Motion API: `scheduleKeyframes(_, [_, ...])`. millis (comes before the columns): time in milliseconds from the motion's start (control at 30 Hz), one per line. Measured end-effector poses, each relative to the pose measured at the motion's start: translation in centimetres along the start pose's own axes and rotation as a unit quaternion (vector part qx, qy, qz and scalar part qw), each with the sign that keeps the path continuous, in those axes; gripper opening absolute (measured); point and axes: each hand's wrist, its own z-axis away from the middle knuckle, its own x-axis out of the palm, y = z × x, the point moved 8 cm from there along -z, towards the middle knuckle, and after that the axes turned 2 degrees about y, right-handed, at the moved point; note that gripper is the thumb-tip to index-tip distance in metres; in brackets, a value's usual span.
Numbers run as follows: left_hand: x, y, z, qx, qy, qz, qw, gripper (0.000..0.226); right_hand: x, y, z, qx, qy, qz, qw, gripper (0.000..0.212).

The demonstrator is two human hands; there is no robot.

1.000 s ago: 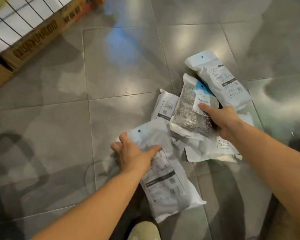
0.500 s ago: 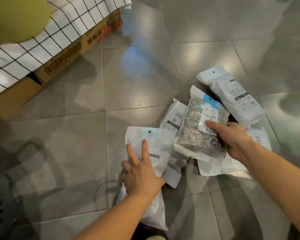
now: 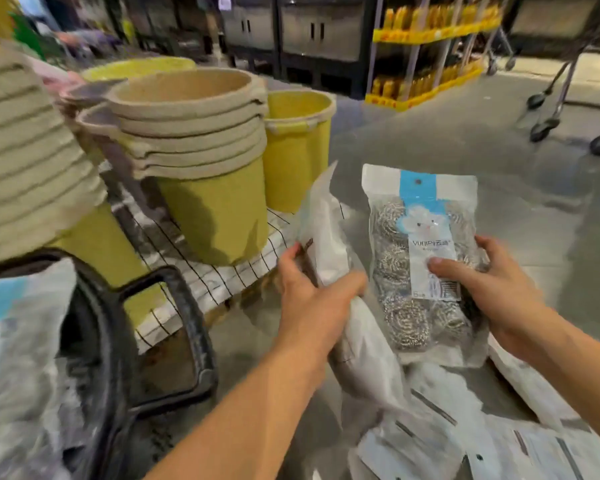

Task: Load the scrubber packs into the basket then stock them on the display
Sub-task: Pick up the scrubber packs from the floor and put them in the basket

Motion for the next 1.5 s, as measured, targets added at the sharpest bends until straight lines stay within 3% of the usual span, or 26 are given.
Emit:
scheduleKeyframes(167, [-12.3, 13.1, 3.0, 0.038, -0.024, 0.105, 0.993, 0.066, 11.4, -14.1, 7.5, -0.095, -0.121, -0.028, 0.988, 0.082])
scheduleKeyframes(267, [-22.0, 16.7, 7.8, 0.044, -0.057, 0.137, 0.988, 0.021, 19.7, -17.6, 13.4, -0.098, -0.209, -0.052, 0.972, 0.079])
scheduleKeyframes(300, [-25.8, 17.3, 9.2, 0.039, -0.036, 0.14, 0.989, 0.013, 22.8, -18.1, 15.6, -0.098, -0.248, -0.054, 0.962, 0.073])
scheduleKeyframes(400, [-37.5, 16.7, 13.4, 0.036, 0.06, 0.123, 0.99, 0.027, 31.6, -16.5, 21.9, -0.06, -0.329, -0.02, 0.942, 0.067])
scheduleKeyframes(467, [-45.1, 15.4, 16.6, 0.046, 0.15, 0.107, 0.982, 0.017, 36.5, -14.1, 26.2, -0.022, -0.369, 0.024, 0.929, 0.084])
scheduleKeyframes(533, [-51.3, 13.5, 19.0, 0.042, 0.195, 0.11, 0.974, 0.043, 40.3, -11.0, 29.0, 0.009, -0.386, 0.056, 0.921, 0.101])
scheduleKeyframes(600, [-56.7, 11.1, 20.4, 0.019, 0.266, 0.126, 0.956, 0.061, 42.8, -8.4, 31.5, 0.02, -0.393, 0.091, 0.915, 0.072])
scheduleKeyframes(633, [-59.8, 9.1, 20.9, 0.009, 0.314, 0.167, 0.935, 0.053, 43.6, -7.1, 32.3, 0.017, -0.395, 0.121, 0.91, 0.056])
scheduleKeyframes(700, [-63.4, 5.6, 21.0, -0.048, 0.345, 0.124, 0.929, 0.029, 44.4, -5.6, 33.3, -0.018, -0.383, 0.2, 0.902, 0.047])
scheduleKeyframes(767, [-65.0, 3.1, 20.5, -0.108, 0.312, -0.072, 0.941, 0.022, 44.9, -5.9, 34.0, -0.082, -0.361, 0.274, 0.888, 0.058])
scheduleKeyframes(833, [-65.9, 1.8, 20.2, -0.109, 0.317, -0.177, 0.926, 0.023, 45.1, -6.8, 34.7, -0.163, -0.331, 0.361, 0.856, 0.074])
scheduleKeyframes(933, [-65.1, 2.7, 19.5, -0.052, 0.307, -0.242, 0.919, 0.048, 45.5, -7.7, 35.4, -0.321, -0.278, 0.514, 0.745, 0.066])
scheduleKeyframes(1000, [-63.7, 3.1, 19.2, -0.054, 0.274, -0.224, 0.934, 0.046, 45.7, -7.7, 35.5, -0.382, -0.236, 0.596, 0.666, 0.061])
scheduleKeyframes(1033, [-62.9, 3.2, 19.4, -0.061, 0.255, -0.225, 0.939, 0.042, 45.8, -7.8, 35.5, -0.406, -0.219, 0.609, 0.645, 0.065])
scheduleKeyframes(1100, [-61.9, 2.8, 19.5, -0.084, 0.222, -0.252, 0.938, 0.043, 46.3, -8.3, 35.8, -0.445, -0.229, 0.578, 0.645, 0.081])
scheduleKeyframes(1167, [-62.1, 2.5, 19.4, -0.108, 0.213, -0.298, 0.924, 0.08, 47.2, -7.8, 37.2, -0.461, -0.294, 0.554, 0.628, 0.089])
scheduleKeyframes(1267, [-62.4, 1.4, 18.6, -0.128, 0.209, -0.434, 0.867, 0.107, 48.2, -5.4, 38.0, -0.441, -0.369, 0.559, 0.597, 0.092])
scheduleKeyframes(1367, [-61.7, 1.3, 18.2, -0.135, 0.205, -0.506, 0.827, 0.123, 48.5, -4.3, 37.9, -0.426, -0.388, 0.548, 0.606, 0.078])
scheduleKeyframes(1500, [-62.8, 2.4, 18.6, -0.132, 0.238, -0.496, 0.825, 0.14, 48.4, -4.7, 37.4, -0.443, -0.403, 0.499, 0.626, 0.079])
